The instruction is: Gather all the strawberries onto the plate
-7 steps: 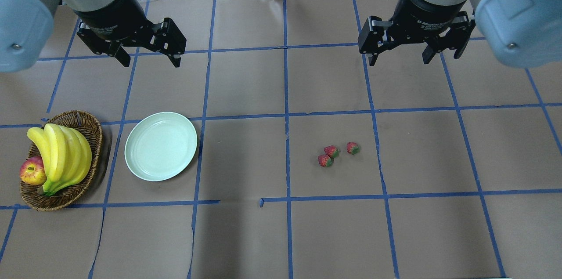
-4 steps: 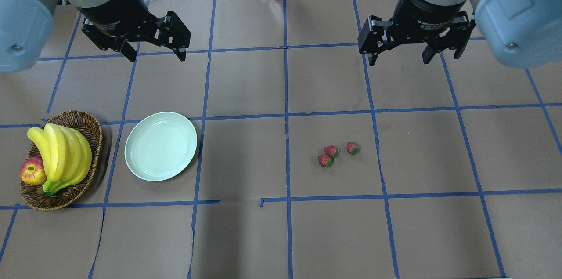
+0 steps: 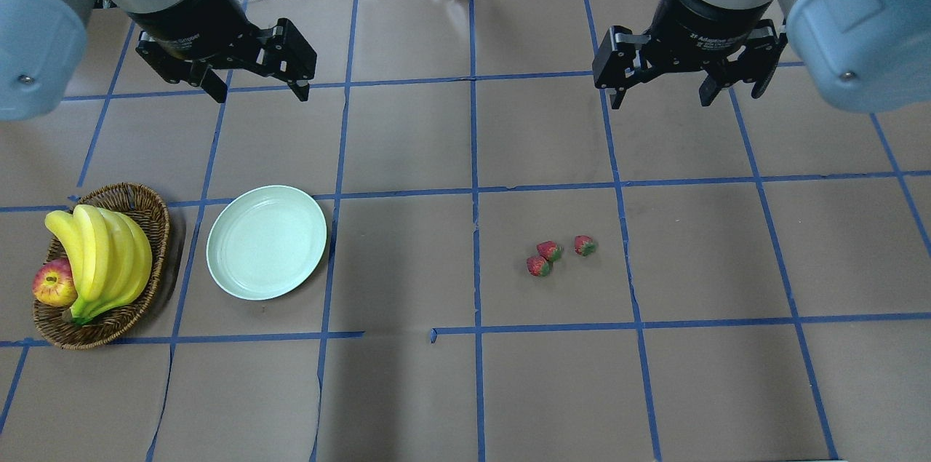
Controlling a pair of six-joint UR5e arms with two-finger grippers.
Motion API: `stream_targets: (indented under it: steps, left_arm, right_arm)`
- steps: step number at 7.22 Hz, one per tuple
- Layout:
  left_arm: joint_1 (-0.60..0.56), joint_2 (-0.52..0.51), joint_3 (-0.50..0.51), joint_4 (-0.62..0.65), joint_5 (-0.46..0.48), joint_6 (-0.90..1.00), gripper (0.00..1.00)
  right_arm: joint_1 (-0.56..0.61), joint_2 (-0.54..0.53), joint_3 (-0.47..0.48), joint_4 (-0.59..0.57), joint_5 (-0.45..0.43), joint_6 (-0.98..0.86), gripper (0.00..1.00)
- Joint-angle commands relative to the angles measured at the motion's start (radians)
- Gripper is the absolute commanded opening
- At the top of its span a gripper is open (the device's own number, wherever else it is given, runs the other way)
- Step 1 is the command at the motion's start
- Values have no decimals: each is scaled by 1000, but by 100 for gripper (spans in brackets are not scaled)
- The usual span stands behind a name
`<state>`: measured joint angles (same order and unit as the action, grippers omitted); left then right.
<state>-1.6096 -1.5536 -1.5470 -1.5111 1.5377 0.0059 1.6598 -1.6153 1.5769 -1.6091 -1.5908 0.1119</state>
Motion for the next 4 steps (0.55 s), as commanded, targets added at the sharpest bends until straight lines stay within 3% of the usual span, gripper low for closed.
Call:
stream_targets:
  steps: [1,4]
  left_arm:
    - [0,-2,1,-3,5,-13,100]
    - [0,0,-4,-3,9,-14,100]
  right_arm:
    - [0,0,0,0,0,0,100]
    - [0,5,3,-2,2,8,100]
